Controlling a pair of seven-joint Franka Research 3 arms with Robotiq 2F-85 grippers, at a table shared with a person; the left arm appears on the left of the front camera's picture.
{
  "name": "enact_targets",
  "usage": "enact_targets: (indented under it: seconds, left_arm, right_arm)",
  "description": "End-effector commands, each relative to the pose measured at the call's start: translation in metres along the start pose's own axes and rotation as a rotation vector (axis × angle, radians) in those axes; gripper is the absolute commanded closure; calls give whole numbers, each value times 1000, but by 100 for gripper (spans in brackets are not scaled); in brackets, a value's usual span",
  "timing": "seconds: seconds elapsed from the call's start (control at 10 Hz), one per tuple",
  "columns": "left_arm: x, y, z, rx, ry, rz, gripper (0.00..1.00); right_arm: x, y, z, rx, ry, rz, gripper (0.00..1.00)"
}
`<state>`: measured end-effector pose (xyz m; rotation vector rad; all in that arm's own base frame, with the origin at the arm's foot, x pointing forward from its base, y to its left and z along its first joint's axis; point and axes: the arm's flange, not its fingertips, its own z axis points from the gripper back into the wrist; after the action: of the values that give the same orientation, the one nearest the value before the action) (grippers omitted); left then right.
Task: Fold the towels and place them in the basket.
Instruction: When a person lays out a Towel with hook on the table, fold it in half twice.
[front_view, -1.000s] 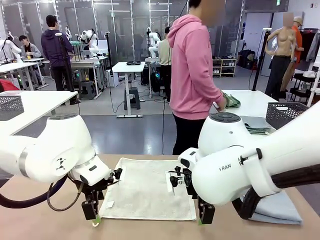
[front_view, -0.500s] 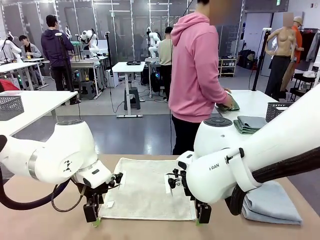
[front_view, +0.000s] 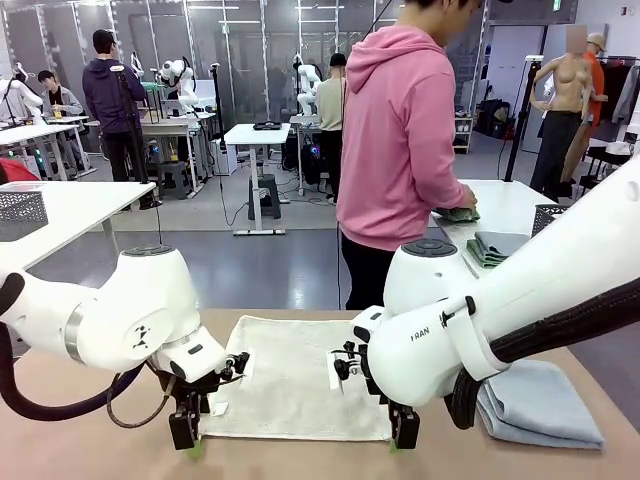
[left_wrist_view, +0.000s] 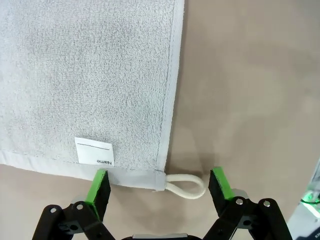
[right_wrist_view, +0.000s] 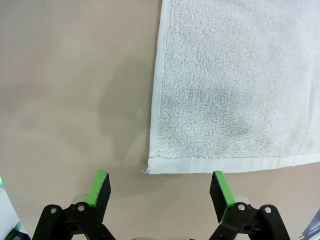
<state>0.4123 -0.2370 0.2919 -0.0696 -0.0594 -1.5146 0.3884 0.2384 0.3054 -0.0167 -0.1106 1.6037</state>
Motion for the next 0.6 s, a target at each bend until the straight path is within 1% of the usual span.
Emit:
enact_targets:
  seconds: [0.0, 0.3, 0.4, 0.5]
  left_arm:
    - [1, 9, -2, 0, 3, -28, 0]
    - [0, 10, -4, -11, 2, -27, 0]
    - [1, 10, -4, -15, 0, -33, 24]
    - [1, 10, -5, -20, 9, -37, 53]
  right_arm:
    - [0, -6, -7, 14, 2, 12, 0]
    - [-1, -14, -21, 49, -17, -14, 0]
    - [-2, -16, -23, 62, -40, -27, 10]
    - [-3, -17, -23, 65, -41, -33, 33]
